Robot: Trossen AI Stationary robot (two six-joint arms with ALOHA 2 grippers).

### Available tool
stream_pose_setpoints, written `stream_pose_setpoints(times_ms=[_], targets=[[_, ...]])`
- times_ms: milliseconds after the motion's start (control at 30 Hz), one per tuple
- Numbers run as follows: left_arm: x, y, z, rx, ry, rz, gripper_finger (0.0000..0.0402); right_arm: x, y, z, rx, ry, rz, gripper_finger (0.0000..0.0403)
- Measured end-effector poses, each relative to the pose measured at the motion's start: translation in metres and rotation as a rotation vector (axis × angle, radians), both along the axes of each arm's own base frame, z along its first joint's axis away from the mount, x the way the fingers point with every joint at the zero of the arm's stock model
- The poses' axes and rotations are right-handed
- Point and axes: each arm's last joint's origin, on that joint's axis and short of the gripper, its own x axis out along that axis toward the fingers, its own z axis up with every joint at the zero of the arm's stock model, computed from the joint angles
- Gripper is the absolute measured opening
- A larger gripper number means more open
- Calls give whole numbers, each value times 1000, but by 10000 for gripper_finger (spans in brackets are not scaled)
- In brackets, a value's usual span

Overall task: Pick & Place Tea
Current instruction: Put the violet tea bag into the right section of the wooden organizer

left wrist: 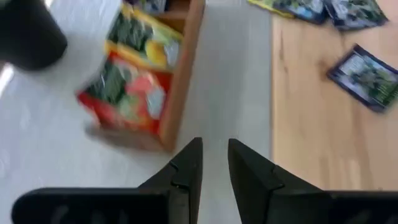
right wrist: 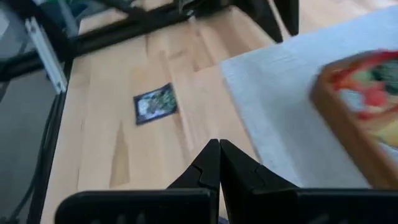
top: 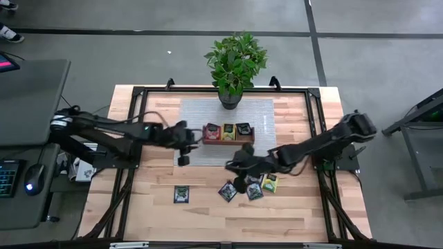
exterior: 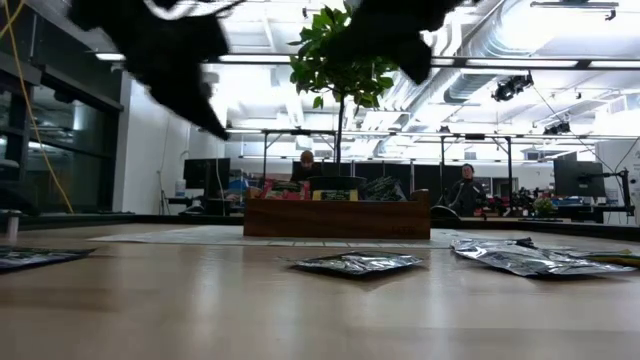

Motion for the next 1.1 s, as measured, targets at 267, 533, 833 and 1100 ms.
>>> stream_pose_setpoints(times_ms=[267, 533, 833, 1100], targets=[[-53, -36, -24, -110, -69, 89, 74, 78, 30, -15, -71, 13, 191, 0], [-83, -61, -39, -165, -1, 95, 74, 140, 32, -30, -43, -13, 324, 0], [-105, -79, -46, -190, 56, 114, 74, 167, 20, -52, -52, -4, 310, 0], [-115, -90, -49, -194, 53, 106, 74, 172, 27, -89, -14, 62, 342, 0]])
